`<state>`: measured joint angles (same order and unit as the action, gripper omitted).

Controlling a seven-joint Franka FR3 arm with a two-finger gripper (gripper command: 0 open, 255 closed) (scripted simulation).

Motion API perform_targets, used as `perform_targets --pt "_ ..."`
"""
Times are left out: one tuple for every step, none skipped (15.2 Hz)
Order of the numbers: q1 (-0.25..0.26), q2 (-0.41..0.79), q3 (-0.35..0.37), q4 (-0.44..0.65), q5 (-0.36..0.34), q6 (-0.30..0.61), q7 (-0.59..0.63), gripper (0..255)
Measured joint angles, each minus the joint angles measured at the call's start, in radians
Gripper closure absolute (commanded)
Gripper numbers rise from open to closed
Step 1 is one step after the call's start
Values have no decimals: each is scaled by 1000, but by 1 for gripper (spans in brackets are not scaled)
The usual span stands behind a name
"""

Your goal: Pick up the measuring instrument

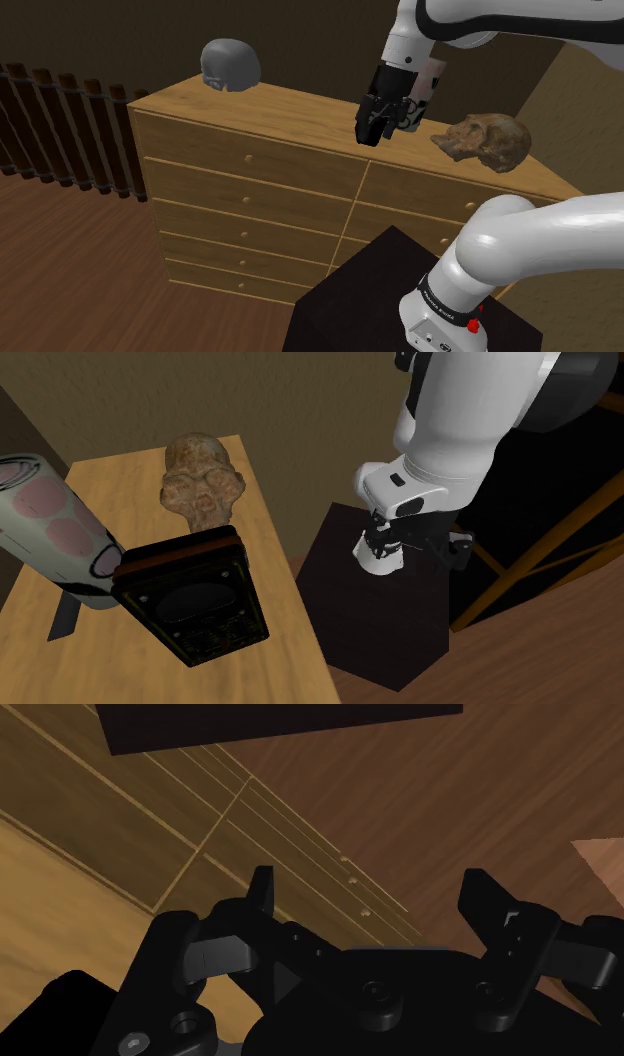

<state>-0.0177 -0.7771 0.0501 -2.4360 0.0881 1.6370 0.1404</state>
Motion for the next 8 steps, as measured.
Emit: perform_targets --pt "0 0 0 0 0 0 0 0" --pt "-9 13 -2 11 0 5 12 0" --pt "-22 41 -4 42 0 8 33 0" --pt "-37 65 -5 65 2 16 59 0" --pt "-53 88 -6 93 3 17 88 0" --pt "-67 105 -5 115 6 20 120 0" --pt "-86 130 -12 143 4 25 144 0" --pt "-102 150 -17 165 3 30 171 0"
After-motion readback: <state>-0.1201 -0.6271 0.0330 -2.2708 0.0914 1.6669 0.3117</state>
